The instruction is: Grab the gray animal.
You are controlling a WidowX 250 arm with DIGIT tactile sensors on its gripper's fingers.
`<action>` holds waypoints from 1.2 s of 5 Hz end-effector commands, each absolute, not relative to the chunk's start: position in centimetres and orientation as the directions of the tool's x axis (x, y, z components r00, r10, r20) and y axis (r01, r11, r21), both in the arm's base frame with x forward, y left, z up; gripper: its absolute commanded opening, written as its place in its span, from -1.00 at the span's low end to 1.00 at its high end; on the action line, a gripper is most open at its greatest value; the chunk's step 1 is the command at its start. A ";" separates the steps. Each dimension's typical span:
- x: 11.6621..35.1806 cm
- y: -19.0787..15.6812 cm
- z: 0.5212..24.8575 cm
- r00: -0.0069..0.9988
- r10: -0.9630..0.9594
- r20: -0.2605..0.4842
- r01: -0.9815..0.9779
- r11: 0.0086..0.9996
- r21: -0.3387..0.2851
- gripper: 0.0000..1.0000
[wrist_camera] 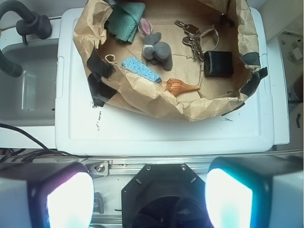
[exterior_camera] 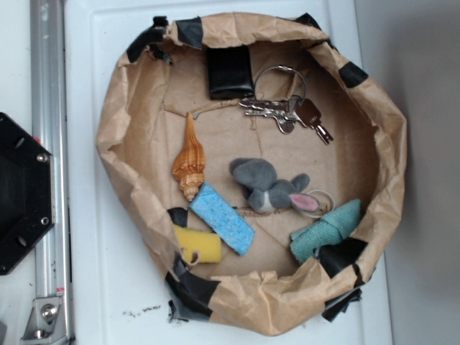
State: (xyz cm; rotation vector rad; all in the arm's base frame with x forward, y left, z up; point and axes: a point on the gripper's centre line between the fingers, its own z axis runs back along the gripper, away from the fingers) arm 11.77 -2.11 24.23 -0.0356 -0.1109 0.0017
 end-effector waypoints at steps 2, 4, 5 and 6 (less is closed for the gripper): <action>16.4 -2.3 23.5 0.980 -0.008 0.201 0.019 0.998 -0.054 1.00; 23.2 -0.2 17.2 0.989 0.003 0.149 -0.003 1.000 0.000 1.00; 25.9 1.5 12.2 0.985 -0.069 0.159 0.075 0.997 -0.028 1.00; 26.3 2.2 8.2 0.991 -0.038 0.128 0.037 0.999 0.008 1.00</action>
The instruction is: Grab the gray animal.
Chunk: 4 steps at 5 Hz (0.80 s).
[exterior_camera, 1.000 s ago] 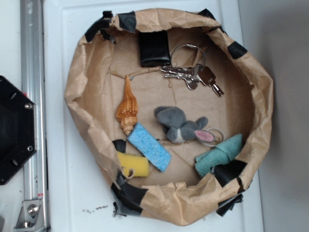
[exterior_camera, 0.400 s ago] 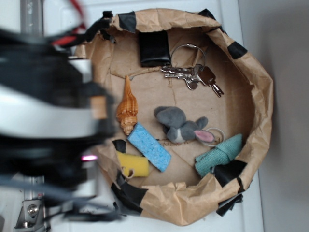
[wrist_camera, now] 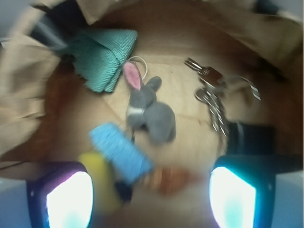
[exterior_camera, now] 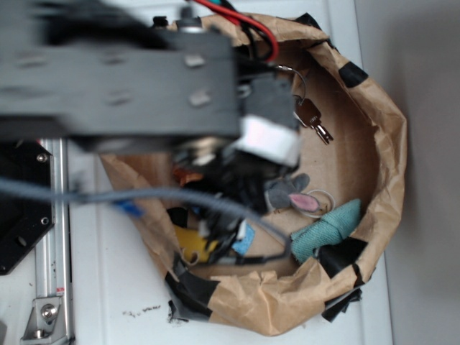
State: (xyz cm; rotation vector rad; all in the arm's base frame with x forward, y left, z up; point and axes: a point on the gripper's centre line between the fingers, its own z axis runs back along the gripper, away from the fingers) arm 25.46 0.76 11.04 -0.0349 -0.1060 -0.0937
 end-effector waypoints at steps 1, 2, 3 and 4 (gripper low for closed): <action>26.8 0.4 5.8 0.987 -0.035 0.156 0.036 0.999 -0.008 1.00; 28.0 -2.3 4.8 0.988 -0.086 0.128 0.089 0.996 -0.021 1.00; 28.5 -1.9 3.8 0.993 -0.042 0.111 0.043 0.999 -0.003 -1.00; 28.4 -1.2 5.4 0.993 -0.022 0.115 0.019 0.999 0.030 -1.00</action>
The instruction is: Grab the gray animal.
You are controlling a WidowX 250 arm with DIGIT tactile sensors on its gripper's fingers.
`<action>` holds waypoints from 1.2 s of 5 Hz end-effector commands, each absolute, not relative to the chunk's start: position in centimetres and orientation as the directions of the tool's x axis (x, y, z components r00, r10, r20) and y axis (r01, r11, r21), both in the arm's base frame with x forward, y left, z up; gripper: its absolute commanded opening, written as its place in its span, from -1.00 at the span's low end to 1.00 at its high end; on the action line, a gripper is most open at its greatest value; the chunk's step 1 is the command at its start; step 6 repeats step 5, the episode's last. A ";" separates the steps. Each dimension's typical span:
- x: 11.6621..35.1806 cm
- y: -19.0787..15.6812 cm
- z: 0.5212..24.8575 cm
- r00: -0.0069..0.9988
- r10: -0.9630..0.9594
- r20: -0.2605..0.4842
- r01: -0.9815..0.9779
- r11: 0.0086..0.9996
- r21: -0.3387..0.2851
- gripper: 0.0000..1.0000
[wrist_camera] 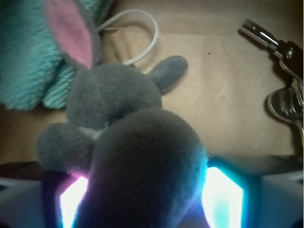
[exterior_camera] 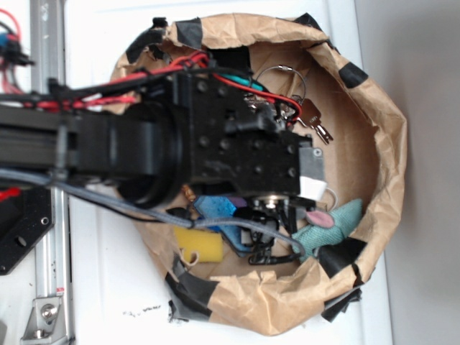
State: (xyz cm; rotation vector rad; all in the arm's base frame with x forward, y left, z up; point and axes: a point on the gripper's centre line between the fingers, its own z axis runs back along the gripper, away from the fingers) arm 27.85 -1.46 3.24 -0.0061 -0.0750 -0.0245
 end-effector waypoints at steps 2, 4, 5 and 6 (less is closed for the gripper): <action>26.6 0.7 15.4 0.977 0.016 0.213 -0.012 1.000 -0.020 -1.00; 22.4 4.7 24.5 0.908 0.385 0.162 -0.365 0.920 -0.140 -1.00; 21.7 5.5 24.5 0.877 0.459 0.142 -0.438 0.885 -0.159 -1.00; 21.7 5.5 24.5 0.877 0.459 0.142 -0.438 0.885 -0.159 -1.00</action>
